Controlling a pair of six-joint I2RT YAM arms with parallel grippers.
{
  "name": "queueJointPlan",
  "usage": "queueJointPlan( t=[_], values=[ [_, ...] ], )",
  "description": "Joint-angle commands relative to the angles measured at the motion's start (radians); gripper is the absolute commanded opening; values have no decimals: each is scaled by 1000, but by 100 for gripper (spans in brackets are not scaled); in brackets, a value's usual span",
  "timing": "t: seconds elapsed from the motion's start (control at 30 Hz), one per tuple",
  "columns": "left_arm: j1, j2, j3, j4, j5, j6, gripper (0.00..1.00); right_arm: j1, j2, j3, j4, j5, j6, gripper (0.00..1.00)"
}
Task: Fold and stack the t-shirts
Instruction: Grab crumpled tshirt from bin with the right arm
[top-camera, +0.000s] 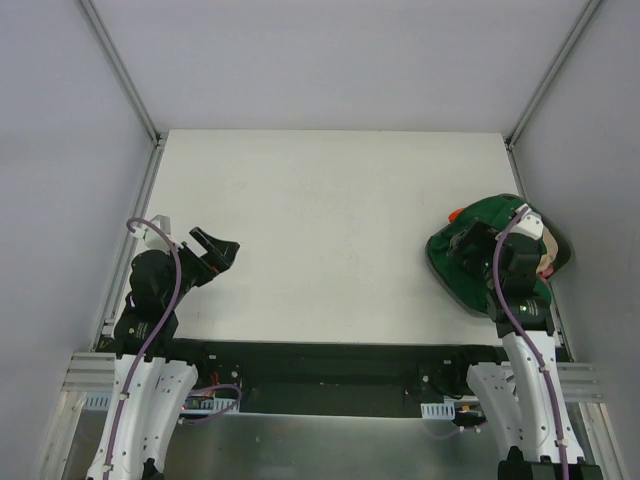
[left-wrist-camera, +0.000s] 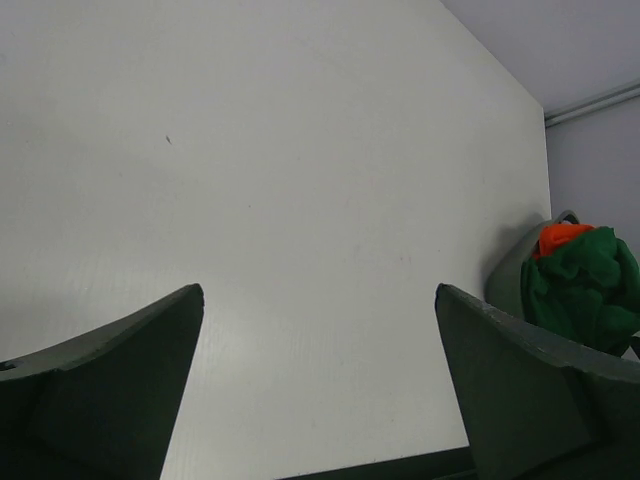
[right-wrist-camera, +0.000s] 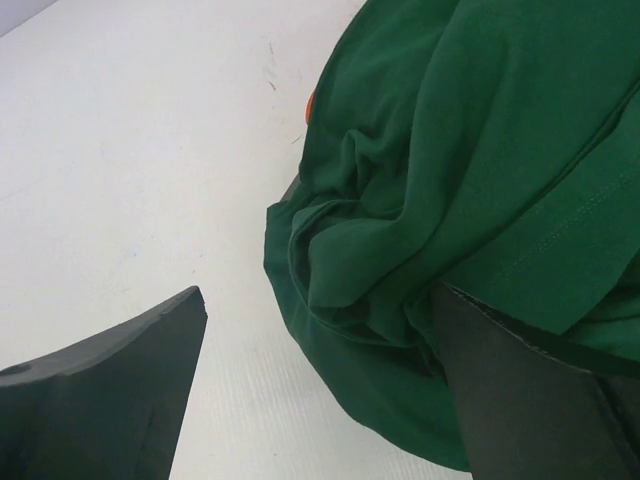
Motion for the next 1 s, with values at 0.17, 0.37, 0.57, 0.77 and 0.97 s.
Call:
queueJointPlan(
  t=[0.17, 0.37, 0.57, 0.77, 0.97],
  values=[
    [-3, -7, 5, -19, -7, -20, 99, -4, -49, 19, -19, 71, 77, 96],
    [-3, 9, 1, -17, -15, -26, 99, -6, -57, -2, -25, 164, 90, 96],
    [-3, 7, -5, -17, -24, -34, 99, -4, 40, 29, -119, 313, 114, 96],
    [-3, 9, -12, -11, -10, -34, 99, -6, 163, 55, -148, 367, 124, 96],
    [-3, 1, -24, -8, -12, -42, 99, -6, 226, 72, -131, 373, 107, 73]
  ],
)
